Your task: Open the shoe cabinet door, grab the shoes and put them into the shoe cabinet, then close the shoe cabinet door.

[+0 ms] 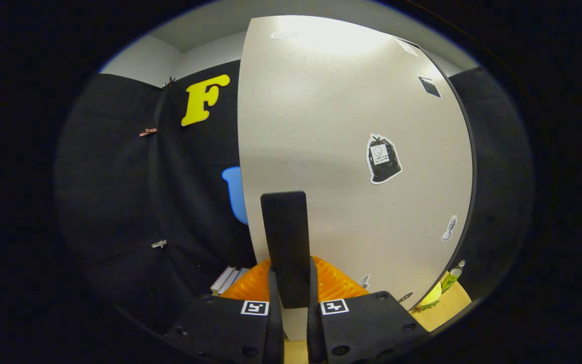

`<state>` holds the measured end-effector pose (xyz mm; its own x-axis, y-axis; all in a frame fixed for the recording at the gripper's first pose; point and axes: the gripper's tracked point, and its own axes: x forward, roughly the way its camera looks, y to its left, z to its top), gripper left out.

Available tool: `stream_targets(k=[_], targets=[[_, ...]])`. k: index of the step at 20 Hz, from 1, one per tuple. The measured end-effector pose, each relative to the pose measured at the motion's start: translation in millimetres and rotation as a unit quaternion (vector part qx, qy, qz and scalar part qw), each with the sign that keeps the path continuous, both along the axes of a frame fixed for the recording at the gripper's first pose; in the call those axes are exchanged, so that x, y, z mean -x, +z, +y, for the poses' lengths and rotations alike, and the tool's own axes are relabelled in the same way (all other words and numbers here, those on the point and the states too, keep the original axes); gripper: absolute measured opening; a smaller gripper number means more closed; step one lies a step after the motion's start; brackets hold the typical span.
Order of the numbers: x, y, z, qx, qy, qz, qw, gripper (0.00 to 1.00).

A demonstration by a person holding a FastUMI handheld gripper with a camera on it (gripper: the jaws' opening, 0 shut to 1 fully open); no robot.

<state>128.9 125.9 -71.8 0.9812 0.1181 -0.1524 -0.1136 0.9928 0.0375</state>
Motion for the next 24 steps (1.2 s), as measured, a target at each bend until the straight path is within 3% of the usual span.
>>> stream_targets(k=[12,24], targets=[[100,21,-55,-0.010,0.049,0.024,0.998,0.22],[155,34,-140,-0.007,0.001,0.028,1.000,0.21]])
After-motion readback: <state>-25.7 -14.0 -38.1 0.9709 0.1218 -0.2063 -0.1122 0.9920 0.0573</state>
